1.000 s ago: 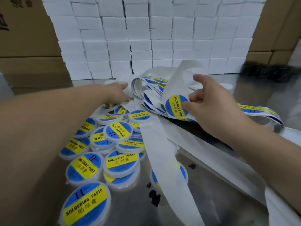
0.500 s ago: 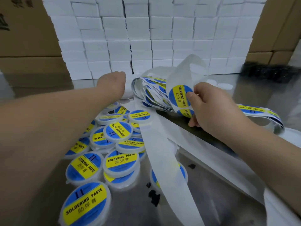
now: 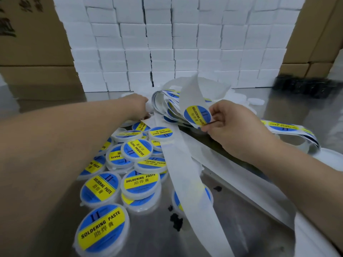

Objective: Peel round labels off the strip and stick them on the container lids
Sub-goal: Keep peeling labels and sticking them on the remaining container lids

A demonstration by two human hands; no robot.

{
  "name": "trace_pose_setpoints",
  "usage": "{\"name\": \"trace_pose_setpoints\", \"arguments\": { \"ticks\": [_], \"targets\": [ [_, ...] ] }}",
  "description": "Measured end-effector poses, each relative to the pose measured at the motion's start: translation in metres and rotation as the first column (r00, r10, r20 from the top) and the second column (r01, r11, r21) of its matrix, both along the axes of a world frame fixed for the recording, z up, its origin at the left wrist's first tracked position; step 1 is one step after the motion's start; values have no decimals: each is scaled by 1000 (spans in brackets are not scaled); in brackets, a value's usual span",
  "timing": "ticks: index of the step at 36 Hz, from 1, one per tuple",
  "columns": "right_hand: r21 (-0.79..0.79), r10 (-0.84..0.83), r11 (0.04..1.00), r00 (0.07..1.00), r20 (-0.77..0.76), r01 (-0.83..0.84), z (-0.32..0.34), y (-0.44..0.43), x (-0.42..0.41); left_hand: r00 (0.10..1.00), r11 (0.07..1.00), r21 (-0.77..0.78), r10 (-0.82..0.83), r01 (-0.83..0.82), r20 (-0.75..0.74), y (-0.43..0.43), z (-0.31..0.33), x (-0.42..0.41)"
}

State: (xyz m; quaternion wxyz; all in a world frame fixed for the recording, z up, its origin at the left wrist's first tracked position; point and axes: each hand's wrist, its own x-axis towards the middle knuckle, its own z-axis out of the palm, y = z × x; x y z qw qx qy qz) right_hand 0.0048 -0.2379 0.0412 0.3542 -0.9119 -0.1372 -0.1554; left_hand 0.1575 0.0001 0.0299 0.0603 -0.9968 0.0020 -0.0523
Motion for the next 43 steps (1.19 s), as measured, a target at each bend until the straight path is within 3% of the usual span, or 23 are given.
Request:
{"name": "trace_pose_setpoints", "arguments": {
  "ticks": [9, 14, 17, 18, 20, 21, 24, 25, 26, 29, 31, 32, 34, 36, 39, 43],
  "targets": [
    [26, -10, 1000, 998, 60, 9, -1, -3, -2, 999, 998, 59, 18, -19, 27, -7, 3, -14],
    [31, -32, 999, 990, 138, 28, 3, -2, -2, 936, 963, -211, 225, -170, 272, -12, 20, -18],
    [70, -49, 997, 990, 134, 40, 4, -2, -2, 868, 888, -451, 293, -91, 401, -16, 36, -21],
    [83, -52, 996, 991, 126, 42, 3, -2, -2, 847, 826, -562, 318, -27, 427, -15, 41, -20],
    [119, -53, 992, 992, 115, 39, 3, -2, -1, 805, 559, -817, 415, 142, 423, -18, 53, -28],
    [133, -51, 991, 991, 120, 35, 4, -2, -1, 795, 380, -894, 454, 236, 403, -24, 60, -39],
    [127, -36, 992, 991, 128, 20, 6, -3, -1, 791, -97, -914, 542, 394, 284, -40, 68, -73],
    [128, -25, 992, 992, 120, 10, 6, -3, -1, 809, -147, -902, 518, 406, 279, -46, 69, -84],
    [127, -17, 992, 994, 109, 3, 6, -3, -2, 816, -121, -898, 483, 422, 318, -52, 71, -94],
    [108, -8, 994, 995, 98, -2, 4, -1, -2, 814, 230, -877, 328, 423, 479, -65, 71, -120],
    [107, -7, 994, 994, 108, -5, 3, -1, -2, 801, 430, -791, 217, 436, 559, -71, 70, -136],
    [109, -12, 994, 993, 121, -1, 3, -1, -2, 814, 485, -753, 131, 445, 565, -75, 67, -144],
    [107, -23, 994, 985, 168, 5, 4, -1, -3, 849, 539, -705, -37, 461, 527, -79, 55, -157],
    [94, -17, 996, 977, 213, -3, 5, -2, -4, 871, 541, -708, -105, 455, 479, -80, 43, -165],
    [64, 22, 997, 972, 232, -38, 6, -3, -5, 867, 721, -547, -149, 425, 476, -76, 33, -167],
    [93, 93, 988, 960, 265, -121, 7, -2, -9, 839, 773, -436, -221, 461, 497, -74, 28, -171]
  ]
}}
